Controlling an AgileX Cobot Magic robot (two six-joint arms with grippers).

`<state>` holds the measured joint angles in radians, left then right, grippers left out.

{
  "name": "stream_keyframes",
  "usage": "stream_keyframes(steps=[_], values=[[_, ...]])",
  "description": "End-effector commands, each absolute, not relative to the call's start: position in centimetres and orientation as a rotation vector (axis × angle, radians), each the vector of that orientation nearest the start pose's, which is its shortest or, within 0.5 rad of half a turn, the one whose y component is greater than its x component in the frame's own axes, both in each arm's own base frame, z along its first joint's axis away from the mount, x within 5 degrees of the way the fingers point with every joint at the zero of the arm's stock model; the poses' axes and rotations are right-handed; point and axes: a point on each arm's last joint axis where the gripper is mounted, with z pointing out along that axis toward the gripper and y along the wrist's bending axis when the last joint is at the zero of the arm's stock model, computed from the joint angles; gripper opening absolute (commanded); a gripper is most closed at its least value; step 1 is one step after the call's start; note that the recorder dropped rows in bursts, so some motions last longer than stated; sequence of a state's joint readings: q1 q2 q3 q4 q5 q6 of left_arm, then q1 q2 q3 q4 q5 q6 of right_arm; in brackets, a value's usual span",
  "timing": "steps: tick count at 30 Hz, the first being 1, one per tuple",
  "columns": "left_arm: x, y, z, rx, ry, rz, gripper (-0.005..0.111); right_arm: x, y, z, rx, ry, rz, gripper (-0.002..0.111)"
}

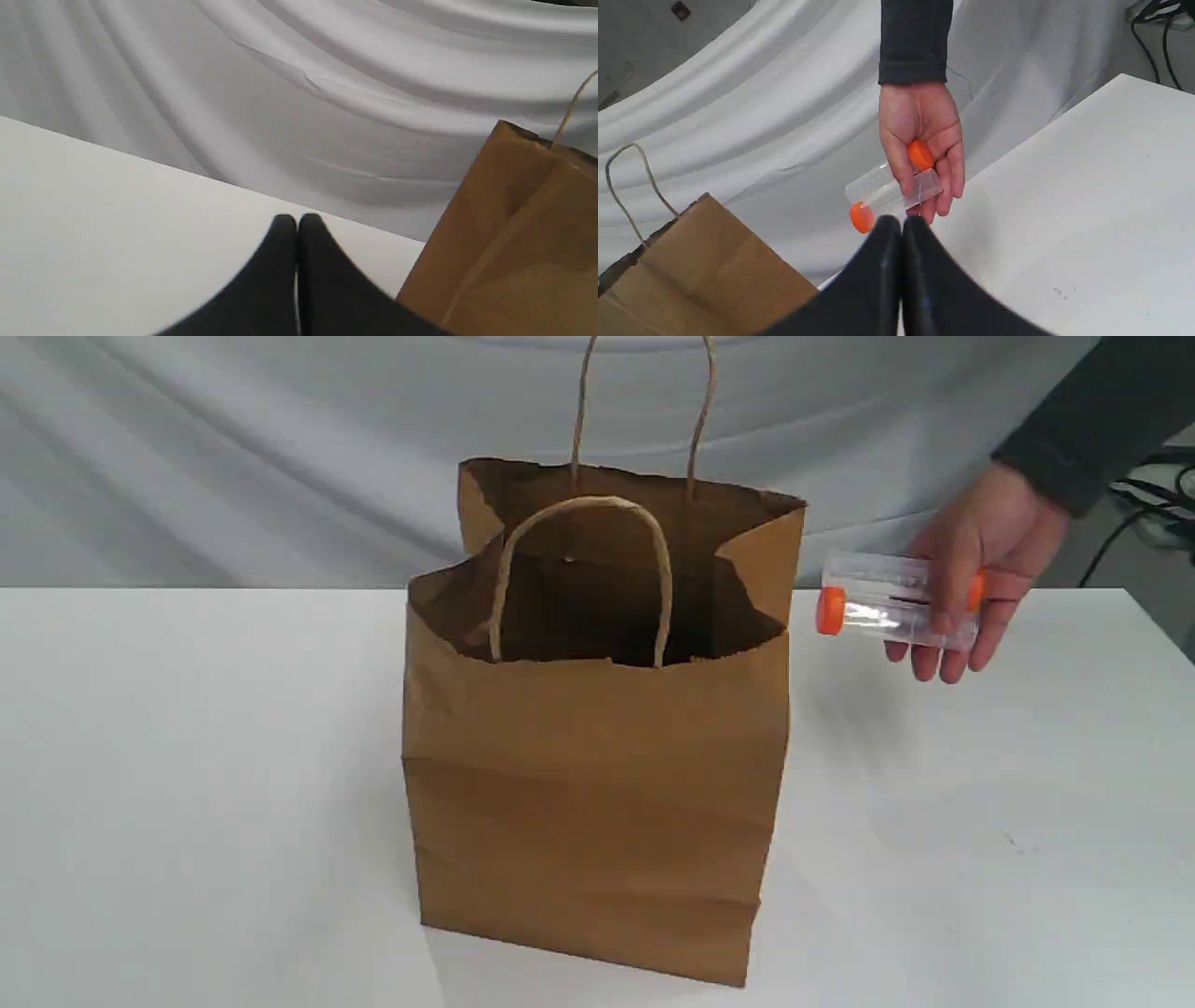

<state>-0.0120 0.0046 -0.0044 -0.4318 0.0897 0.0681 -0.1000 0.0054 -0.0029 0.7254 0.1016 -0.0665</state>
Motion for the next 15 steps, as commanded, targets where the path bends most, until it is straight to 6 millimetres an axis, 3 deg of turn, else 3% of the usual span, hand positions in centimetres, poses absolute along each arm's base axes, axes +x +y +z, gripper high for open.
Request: stream_keyframes(steps=[1, 12, 15], values=[[5.6, -0.4, 20.7, -0.273, 1.544, -0.347, 0.000, 5.7, -0.1, 20.7, 0.538, 1.476, 0.475, 0.000], [5.6, -0.4, 20.7, -0.309, 1.535, -0.387, 0.000, 5.7, -0.1, 20.7, 0.502, 1.488, 0.433, 0.000], [5.3, -0.4, 22.9, -0.283, 1.478, -0.387, 0.000, 5.7, -0.1, 20.6, 0.475, 1.499, 0.405, 0.000]])
